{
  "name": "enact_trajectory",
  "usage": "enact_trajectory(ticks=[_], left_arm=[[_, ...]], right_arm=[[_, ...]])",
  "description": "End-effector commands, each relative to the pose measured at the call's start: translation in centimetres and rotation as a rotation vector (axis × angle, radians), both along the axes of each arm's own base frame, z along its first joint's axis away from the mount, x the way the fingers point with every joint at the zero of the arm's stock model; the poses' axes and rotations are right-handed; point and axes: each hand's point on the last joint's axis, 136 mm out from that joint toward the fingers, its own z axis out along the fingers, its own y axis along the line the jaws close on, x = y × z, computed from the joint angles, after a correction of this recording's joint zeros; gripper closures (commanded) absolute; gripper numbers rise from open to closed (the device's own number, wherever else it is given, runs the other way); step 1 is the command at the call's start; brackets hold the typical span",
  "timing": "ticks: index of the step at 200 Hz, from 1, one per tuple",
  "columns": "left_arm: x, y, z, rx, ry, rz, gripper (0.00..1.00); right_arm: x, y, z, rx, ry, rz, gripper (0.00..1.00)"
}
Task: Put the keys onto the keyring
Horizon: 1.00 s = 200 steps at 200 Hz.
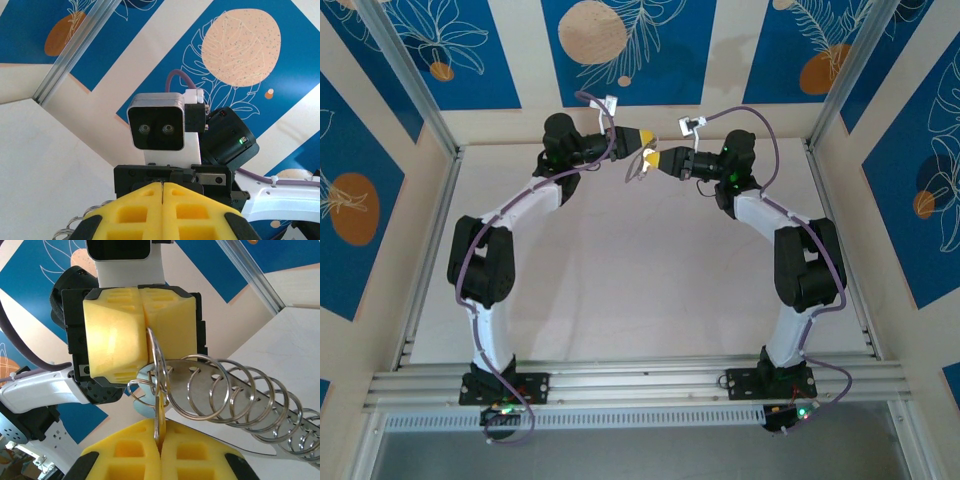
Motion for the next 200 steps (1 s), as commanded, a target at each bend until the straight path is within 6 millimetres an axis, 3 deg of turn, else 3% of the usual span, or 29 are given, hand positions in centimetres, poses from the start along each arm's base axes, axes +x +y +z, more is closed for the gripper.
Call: enact_trajectory(ticks=[1,23,55,79,125,152,200], left_arm=[[-1.7,0.7,4.7,-0.071,-0.124,0.005,1.0],[-1.6,0.7,4.6,-0.076,-0.122,0.006,1.0],[-1.4,0.7,4.5,-0.084,-0.118,0.012,1.0],[-1.3,0.8,4.5,-0.092,-0.116,0.024,1.0],[-1.5,0.9,5.0,-0.11,-0.129,0.026,1.0],[-1.6,0.9,5.1,-0.118,-0.127,0.023,1.0],[-1.9,0.7,5.2,-0.125,-0.127,0.012,1.0]], right_arm=[[0.3,-0.4,-1.1,-0.007,0.046,-0.017,0.89],[0.2,-0.9,-1.0,-0.006,0.045,-0.031,0.79],[0.0,-1.5,-1.0,-0.006,0.048,-0.044,0.75],[-0.6,-1.9,-1.1,-0.011,0.045,-0.042,0.66],[-1.0,-5.0,-2.1,-0.026,0.067,-0.112,0.58],[-0.4,-6.8,-0.5,-0.011,0.045,-0.172,0.58],[1.7,-8.1,3.9,0.035,-0.012,-0.291,0.58]])
